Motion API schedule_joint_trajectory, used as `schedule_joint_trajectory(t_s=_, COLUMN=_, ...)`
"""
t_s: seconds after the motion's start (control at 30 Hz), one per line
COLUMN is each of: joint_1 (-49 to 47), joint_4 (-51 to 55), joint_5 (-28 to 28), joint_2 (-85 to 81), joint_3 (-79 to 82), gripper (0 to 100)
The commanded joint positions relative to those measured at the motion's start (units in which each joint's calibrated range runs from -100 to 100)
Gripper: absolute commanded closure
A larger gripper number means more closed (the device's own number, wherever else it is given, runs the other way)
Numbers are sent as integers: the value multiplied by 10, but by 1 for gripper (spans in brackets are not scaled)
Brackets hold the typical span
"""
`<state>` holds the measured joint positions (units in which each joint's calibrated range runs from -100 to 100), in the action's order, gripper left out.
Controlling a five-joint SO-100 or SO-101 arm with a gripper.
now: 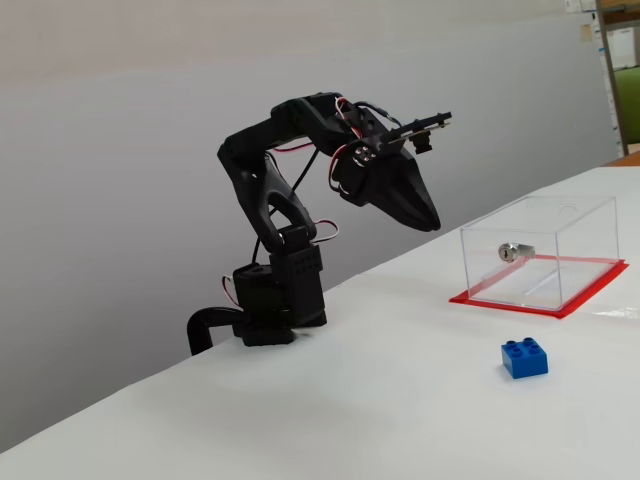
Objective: Pick the blue lego brick and place it into the transparent box
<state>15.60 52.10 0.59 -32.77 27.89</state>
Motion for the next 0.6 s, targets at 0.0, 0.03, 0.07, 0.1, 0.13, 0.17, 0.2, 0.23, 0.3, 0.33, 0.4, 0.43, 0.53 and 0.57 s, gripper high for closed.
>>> schedule_joint_trajectory(t_s=0.0, joint_1=39, joint_4=0, joint_5=1, joint_2=2, joint_3=-27, gripper=95)
schedule_joint_trajectory(t_s=0.03, joint_1=58, joint_4=0, joint_5=0, joint_2=4, joint_3=-25, gripper=90)
schedule_joint_trajectory(t_s=0.07, joint_1=67, joint_4=-4, joint_5=-1, joint_2=4, joint_3=-19, gripper=88)
schedule_joint_trajectory(t_s=0.1, joint_1=75, joint_4=-8, joint_5=-2, joint_2=4, joint_3=-12, gripper=88)
schedule_joint_trajectory(t_s=0.13, joint_1=82, joint_4=-14, joint_5=-6, joint_2=4, joint_3=-4, gripper=87)
schedule_joint_trajectory(t_s=0.17, joint_1=88, joint_4=-26, joint_5=-14, joint_2=4, joint_3=8, gripper=87)
schedule_joint_trajectory(t_s=0.2, joint_1=93, joint_4=-41, joint_5=-24, joint_2=4, joint_3=27, gripper=86)
schedule_joint_trajectory(t_s=0.23, joint_1=93, joint_4=-55, joint_5=-29, joint_2=4, joint_3=40, gripper=86)
schedule_joint_trajectory(t_s=0.3, joint_1=89, joint_4=-90, joint_5=-46, joint_2=4, joint_3=72, gripper=86)
schedule_joint_trajectory(t_s=0.33, joint_1=84, joint_4=-115, joint_5=-59, joint_2=5, joint_3=92, gripper=87)
schedule_joint_trajectory(t_s=0.4, joint_1=69, joint_4=-168, joint_5=-91, joint_2=7, joint_3=132, gripper=86)
schedule_joint_trajectory(t_s=0.43, joint_1=64, joint_4=-184, joint_5=-103, joint_2=11, joint_3=146, gripper=86)
schedule_joint_trajectory(t_s=0.53, joint_1=57, joint_4=-199, joint_5=-125, joint_2=35, joint_3=161, gripper=86)
schedule_joint_trajectory(t_s=0.57, joint_1=57, joint_4=-201, joint_5=-125, joint_2=48, joint_3=161, gripper=86)
